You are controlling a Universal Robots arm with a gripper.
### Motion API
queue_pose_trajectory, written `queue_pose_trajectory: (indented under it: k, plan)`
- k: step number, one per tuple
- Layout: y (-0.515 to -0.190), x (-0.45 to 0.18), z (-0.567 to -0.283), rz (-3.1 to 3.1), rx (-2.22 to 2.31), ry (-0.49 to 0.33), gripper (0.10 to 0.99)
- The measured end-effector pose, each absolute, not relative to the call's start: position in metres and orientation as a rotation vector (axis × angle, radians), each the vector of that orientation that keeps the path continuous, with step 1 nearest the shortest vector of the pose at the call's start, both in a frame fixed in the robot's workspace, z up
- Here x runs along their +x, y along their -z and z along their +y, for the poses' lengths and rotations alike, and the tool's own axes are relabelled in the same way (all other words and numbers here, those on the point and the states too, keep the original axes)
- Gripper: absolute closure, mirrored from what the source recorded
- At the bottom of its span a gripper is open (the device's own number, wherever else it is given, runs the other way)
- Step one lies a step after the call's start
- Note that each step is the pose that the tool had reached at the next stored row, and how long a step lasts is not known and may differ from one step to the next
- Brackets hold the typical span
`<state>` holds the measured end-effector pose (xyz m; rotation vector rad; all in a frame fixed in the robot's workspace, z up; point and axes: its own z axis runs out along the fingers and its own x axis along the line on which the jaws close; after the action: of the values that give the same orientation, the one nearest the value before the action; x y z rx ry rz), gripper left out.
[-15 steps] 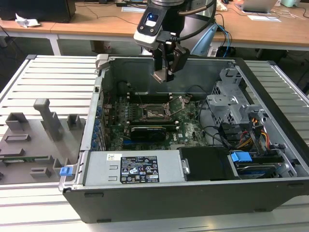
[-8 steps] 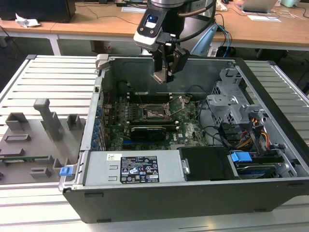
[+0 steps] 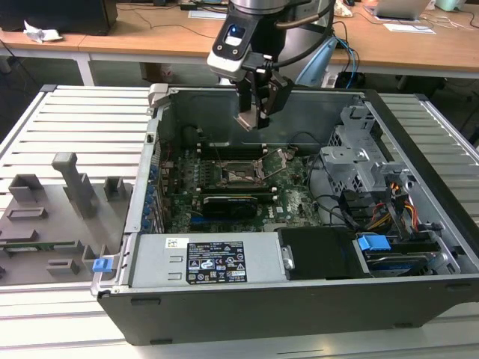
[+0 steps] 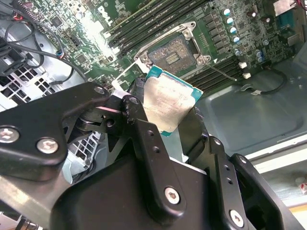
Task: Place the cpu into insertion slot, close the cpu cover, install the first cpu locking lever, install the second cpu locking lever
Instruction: 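Place the cpu into insertion slot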
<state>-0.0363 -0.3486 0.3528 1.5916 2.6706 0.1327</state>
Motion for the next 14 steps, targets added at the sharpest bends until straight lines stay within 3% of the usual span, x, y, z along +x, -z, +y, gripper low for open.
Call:
queue_pose_trajectory:
  k: [14]
  plan:
    - [-0.3508, -0.0363, -0.3486, 2.660, 1.608, -0.132, 0.557]
